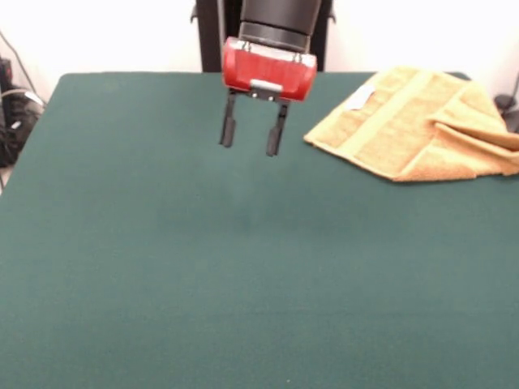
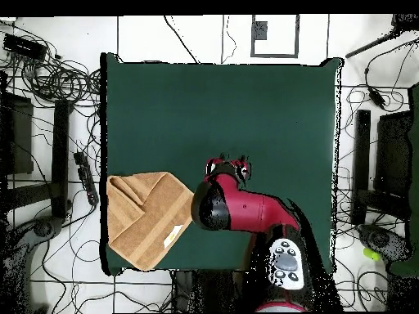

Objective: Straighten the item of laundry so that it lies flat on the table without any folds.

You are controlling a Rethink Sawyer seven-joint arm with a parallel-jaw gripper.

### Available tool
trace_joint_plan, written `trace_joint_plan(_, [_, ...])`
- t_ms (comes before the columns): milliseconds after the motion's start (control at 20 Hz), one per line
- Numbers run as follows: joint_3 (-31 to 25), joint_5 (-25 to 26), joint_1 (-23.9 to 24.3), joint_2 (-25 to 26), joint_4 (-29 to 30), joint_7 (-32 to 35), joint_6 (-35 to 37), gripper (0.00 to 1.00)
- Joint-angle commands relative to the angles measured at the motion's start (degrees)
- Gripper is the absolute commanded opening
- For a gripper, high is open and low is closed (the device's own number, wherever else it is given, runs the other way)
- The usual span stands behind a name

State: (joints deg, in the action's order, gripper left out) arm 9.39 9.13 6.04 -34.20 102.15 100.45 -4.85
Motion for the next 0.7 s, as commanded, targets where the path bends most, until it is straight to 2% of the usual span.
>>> trace_joint_plan(50, [-47.61, -0.61, 39.61, 3.52, 10.43, -10.11, 31.94, 1.0])
trace_joint_plan(150, [-46.52, -0.46, 38.81, 3.14, 10.11, -11.36, 32.53, 1.0])
trace_joint_plan(250, [-45.26, -2.76, 36.22, 0.46, 10.86, -10.61, 34.48, 1.0])
trace_joint_plan(350, [-42.73, -4.38, 30.52, -5.1, 11.74, -6.55, 34.67, 1.0])
trace_joint_plan(450, [-38.93, -4.65, 24.19, -8.81, 10.36, -2.21, 38.15, 1.0])
trace_joint_plan(700, [-35.82, -1.97, 17.87, -10.57, 6.3, 3.07, 38.42, 1.0])
